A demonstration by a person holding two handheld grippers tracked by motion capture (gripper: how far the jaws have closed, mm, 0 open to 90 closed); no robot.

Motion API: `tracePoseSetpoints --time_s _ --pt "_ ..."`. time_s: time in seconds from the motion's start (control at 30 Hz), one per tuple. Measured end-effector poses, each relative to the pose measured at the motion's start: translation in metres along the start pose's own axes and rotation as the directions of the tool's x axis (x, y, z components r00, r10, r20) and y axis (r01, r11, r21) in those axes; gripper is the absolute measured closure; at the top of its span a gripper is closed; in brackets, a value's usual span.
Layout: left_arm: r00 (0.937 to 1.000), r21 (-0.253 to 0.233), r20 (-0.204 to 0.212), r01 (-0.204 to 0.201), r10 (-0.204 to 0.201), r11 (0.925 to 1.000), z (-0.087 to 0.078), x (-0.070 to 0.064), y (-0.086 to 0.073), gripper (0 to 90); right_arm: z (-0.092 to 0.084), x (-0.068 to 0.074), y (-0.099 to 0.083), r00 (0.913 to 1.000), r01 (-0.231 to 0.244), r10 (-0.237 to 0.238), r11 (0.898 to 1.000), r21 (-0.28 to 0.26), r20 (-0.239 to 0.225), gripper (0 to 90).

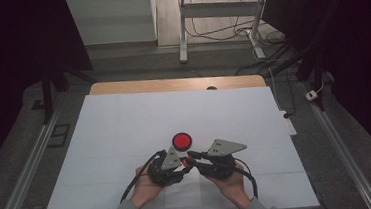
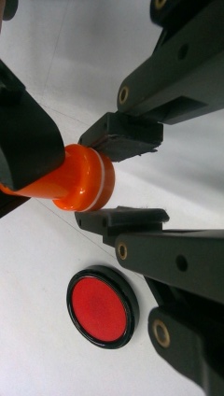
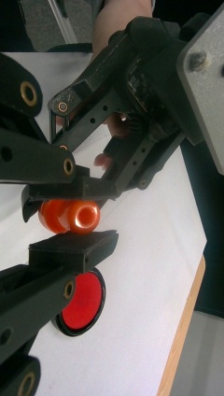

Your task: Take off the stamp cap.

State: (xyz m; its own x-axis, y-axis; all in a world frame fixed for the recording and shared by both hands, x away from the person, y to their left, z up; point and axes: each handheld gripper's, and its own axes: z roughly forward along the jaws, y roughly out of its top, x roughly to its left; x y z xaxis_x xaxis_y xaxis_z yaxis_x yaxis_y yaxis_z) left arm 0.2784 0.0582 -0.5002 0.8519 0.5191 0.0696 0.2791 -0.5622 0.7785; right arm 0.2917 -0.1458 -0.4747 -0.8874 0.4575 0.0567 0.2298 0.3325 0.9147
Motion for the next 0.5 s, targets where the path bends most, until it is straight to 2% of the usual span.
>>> tracePoseSetpoints --time_s 0.5 --pt "1.0 0.017 0.002 -0.004 0.004 0.9998 0.0009 0.0001 -0.0003 65.6 0.0013 0.0004 -0.0012 1.0 -0.006 0.006 1.0 0.001 0.002 72.6"
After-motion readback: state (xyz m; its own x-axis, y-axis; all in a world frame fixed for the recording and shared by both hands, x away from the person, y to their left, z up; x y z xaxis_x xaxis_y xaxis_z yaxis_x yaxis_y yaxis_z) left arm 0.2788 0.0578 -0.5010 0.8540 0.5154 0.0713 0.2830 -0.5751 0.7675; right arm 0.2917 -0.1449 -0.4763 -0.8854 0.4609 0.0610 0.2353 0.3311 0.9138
